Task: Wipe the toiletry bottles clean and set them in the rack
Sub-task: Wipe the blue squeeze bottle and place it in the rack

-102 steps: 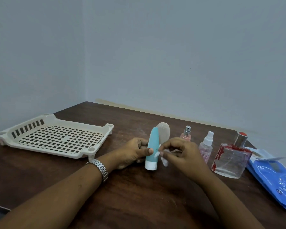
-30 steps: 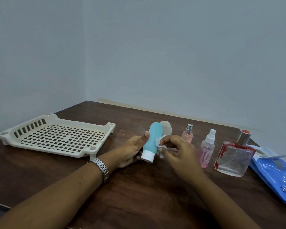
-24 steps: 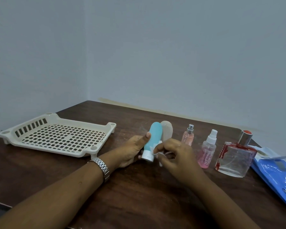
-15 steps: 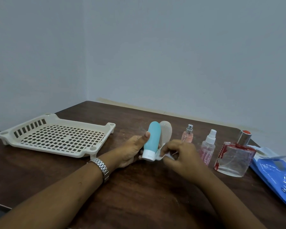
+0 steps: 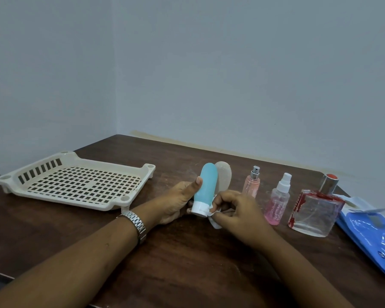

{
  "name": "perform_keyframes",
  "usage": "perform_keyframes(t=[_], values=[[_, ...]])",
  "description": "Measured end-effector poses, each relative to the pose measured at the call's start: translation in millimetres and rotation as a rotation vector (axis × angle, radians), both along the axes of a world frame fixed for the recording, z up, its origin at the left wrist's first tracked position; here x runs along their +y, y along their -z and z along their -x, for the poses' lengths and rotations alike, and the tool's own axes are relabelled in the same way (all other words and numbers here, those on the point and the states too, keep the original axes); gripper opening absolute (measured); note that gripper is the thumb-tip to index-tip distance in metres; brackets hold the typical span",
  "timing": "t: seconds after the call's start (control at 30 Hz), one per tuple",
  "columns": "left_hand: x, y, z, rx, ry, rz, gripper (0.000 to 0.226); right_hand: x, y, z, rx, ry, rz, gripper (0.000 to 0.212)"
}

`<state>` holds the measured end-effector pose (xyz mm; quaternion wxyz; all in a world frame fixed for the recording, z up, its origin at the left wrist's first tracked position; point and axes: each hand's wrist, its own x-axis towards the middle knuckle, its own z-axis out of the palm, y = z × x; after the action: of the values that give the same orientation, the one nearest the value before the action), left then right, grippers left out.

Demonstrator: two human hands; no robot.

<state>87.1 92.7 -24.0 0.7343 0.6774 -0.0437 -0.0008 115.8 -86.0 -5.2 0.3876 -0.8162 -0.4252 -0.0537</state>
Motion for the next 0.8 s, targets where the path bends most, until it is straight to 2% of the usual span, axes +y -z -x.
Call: perform_keyframes(t=[0.23, 0.4, 0.47, 0.6, 0.7, 0.8], values=[[0, -1, 3, -0.037, 0.037, -0.009, 0.097, 1, 1, 0, 0.042, 0.017, 0.012, 0.019], [-1, -1, 1, -0.062, 0.045, 0.045, 0.077, -2, -5, -1, 0.156, -0.028, 0.157, 0.019], [-1, -1, 0, -0.050, 0.040, 0.062, 0.079, -4, -7, -2, 0.156, -0.015, 0.114, 0.018], [1, -1, 0, -0.047, 0.016, 0.054, 0.091, -8, -10, -4, 0.107, -0.004, -0.098, 0.013], [2, 1, -1, -0.077, -0.010, 0.039, 0.093, -7, -9, -2, 0.183, -0.060, -0.243, 0.012], [2, 1, -1, -0.130, -0.031, 0.017, 0.087, -3, -3, 3, 0.254, -0.127, -0.243, 0.020]])
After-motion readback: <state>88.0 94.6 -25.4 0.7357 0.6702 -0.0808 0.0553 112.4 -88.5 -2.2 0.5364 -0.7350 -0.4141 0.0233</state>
